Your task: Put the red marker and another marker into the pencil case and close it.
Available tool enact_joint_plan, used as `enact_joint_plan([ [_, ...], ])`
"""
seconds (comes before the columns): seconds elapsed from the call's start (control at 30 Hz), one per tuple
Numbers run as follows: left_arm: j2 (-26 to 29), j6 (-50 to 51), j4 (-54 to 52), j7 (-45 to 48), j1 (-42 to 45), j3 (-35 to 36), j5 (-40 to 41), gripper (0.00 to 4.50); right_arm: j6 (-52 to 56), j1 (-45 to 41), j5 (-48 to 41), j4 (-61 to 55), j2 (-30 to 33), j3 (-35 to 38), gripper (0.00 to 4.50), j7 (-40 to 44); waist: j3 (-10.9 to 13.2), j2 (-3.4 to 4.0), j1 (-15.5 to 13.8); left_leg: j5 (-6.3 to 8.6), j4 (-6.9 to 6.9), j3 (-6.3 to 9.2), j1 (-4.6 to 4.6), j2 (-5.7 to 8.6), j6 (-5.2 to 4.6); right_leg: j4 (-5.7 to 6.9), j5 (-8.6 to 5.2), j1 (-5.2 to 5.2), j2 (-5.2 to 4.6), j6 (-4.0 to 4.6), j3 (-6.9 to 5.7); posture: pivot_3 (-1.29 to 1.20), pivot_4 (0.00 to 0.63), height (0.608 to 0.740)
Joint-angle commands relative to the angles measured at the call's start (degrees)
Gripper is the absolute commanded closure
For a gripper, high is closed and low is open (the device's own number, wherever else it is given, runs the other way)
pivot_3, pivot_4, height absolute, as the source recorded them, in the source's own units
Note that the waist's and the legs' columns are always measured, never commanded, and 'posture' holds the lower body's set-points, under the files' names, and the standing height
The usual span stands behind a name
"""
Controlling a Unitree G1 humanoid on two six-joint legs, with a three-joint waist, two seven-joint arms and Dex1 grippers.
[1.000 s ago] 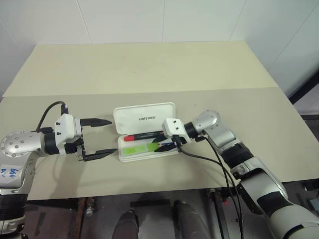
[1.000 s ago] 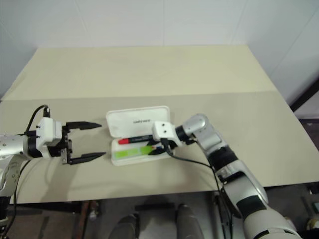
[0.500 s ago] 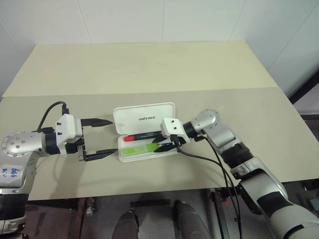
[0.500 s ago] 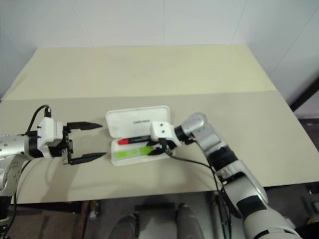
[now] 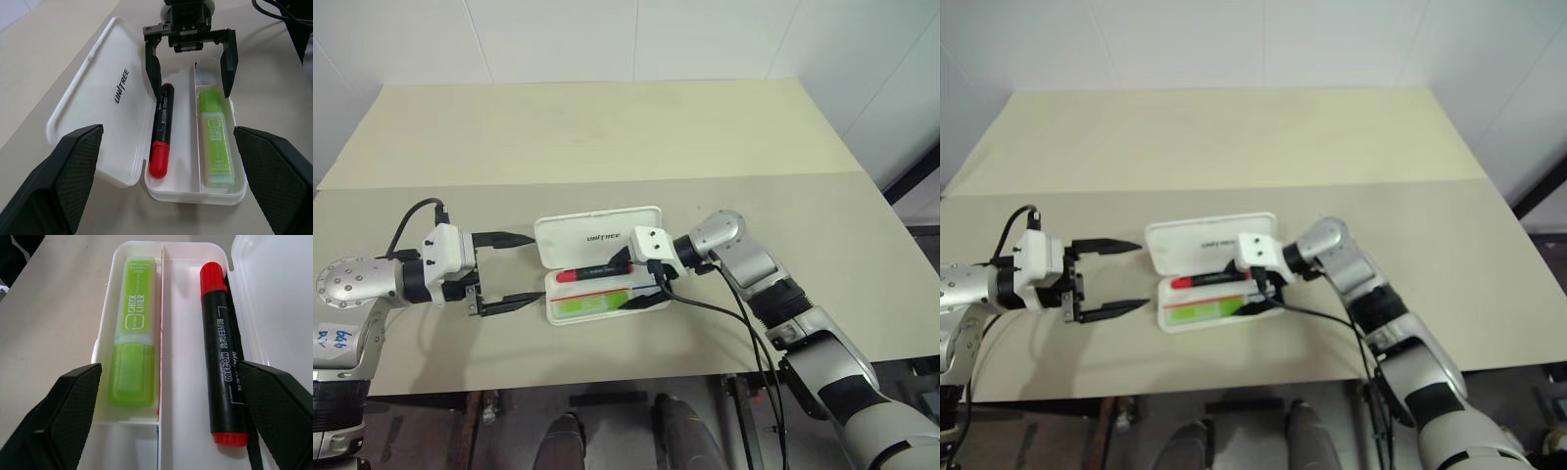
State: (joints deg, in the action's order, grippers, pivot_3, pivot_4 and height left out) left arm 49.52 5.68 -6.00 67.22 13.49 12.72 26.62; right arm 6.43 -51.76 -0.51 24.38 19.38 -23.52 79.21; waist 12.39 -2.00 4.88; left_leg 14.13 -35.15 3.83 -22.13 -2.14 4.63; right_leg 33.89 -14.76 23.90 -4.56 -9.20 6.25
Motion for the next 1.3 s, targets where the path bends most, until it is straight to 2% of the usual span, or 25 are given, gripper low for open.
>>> enact_joint_plan([
  [0.03, -0.2, -0.9, -0.2, -0.3, 0.9, 0.4, -0.1, 0.0, 0.0, -1.3, -1.2, -0.8, -0.6, 0.9, 0.01, 0.3, 0.0, 0.0, 0.0, 0.0, 0.0, 0.0, 0.0, 0.0, 0.0, 0.0, 0.0, 0.0, 0.0, 0.0, 0.0, 0.0, 0.15, 0.74],
  [0.5, -0.8, -1.2, 0.1, -0.1, 1.4, -0.1, 0.0, 0.0, 10.9, 0.2, -14.3, -13.3, 1.6, 11.2, 0.01, -1.3, 0.0, 0.01, -0.1, 0.0, 0.0, 0.01, -0.03, 0.0, 0.01, 0.03, 0.0, 0.04, 0.0, 0.0, 0.0, 0.0, 0.15, 0.74],
  [0.63, -0.9, -0.9, -0.3, 0.0, 1.2, -0.1, 0.4, 0.0, 15.5, 6.2, -18.4, -24.4, 10.2, 16.2, 0.01, -0.5, 0.0, 0.01, -0.8, 0.0, 0.0, 0.03, -0.08, 0.0, 0.01, 0.01, -0.03, 0.04, 0.0, -0.02, -0.01, 0.0, 0.15, 0.74],
  [0.73, -0.9, -0.8, -0.3, 0.1, 1.1, -0.1, 0.5, 0.0, 16.7, 9.1, -17.2, -24.5, 18.2, 18.9, 0.01, -1.4, 0.0, 0.01, -1.5, 0.04, -0.02, 0.03, -0.12, 0.01, 0.07, -0.09, -0.03, 0.05, -0.01, -0.02, 0.0, 0.0, 0.15, 0.74],
  [0.83, -1.1, -1.0, -0.3, 0.1, 1.0, 0.0, 0.5, 0.0, 17.4, 10.7, -14.7, -21.1, 23.7, 21.2, 0.01, -5.5, 0.0, 0.01, -1.6, 0.04, -0.03, 0.02, -0.08, 0.0, 0.07, -0.09, -0.22, 0.05, 0.0, 0.34, -0.01, 0.0, 0.15, 0.74],
  [0.9, -1.2, -1.0, -0.3, -0.1, 0.9, 0.0, 0.5, 0.0, 17.6, 11.4, -13.1, -19.1, 25.4, 22.2, 0.01, -8.7, 0.0, 0.01, -1.3, 0.04, -0.04, -0.02, -0.06, 0.0, 0.07, -0.09, -0.39, 0.05, 0.0, 0.67, 0.02, 0.0, 0.15, 0.74],
  [1.0, -1.9, -1.1, -0.5, -0.6, 0.6, -0.1, 0.4, 0.0, 19.1, 14.7, -10.9, -16.7, 27.1, 25.8, 0.01, -16.5, 0.0, 0.0, -1.4, 0.04, -0.04, -0.06, -0.03, 0.0, 0.07, -0.07, -0.4, 0.05, 0.0, 0.67, 0.04, 0.0, 0.15, 0.74],
  [1.13, -3.0, -1.5, -0.4, -1.0, 0.7, -0.8, 0.1, 0.0, 24.0, 22.1, -10.0, -18.7, 25.0, 30.0, 0.01, -27.4, 0.0, 0.01, -1.7, 0.04, -0.04, -0.05, -0.07, 0.0, 0.06, -0.07, -0.31, 0.06, 0.0, 0.52, 0.05, 0.0, 0.15, 0.74],
  [1.3, -3.4, -1.6, 0.2, -1.0, 1.8, -1.3, -0.2, 0.0, 27.6, 26.9, -10.1, -21.4, 22.0, 32.1, 0.01, -36.0, 0.0, 0.01, -1.4, 0.04, -0.06, -0.06, -0.06, 0.0, 0.07, -0.05, -0.28, 0.06, 0.0, 0.45, 0.07, 0.0, 0.15, 0.74],
])
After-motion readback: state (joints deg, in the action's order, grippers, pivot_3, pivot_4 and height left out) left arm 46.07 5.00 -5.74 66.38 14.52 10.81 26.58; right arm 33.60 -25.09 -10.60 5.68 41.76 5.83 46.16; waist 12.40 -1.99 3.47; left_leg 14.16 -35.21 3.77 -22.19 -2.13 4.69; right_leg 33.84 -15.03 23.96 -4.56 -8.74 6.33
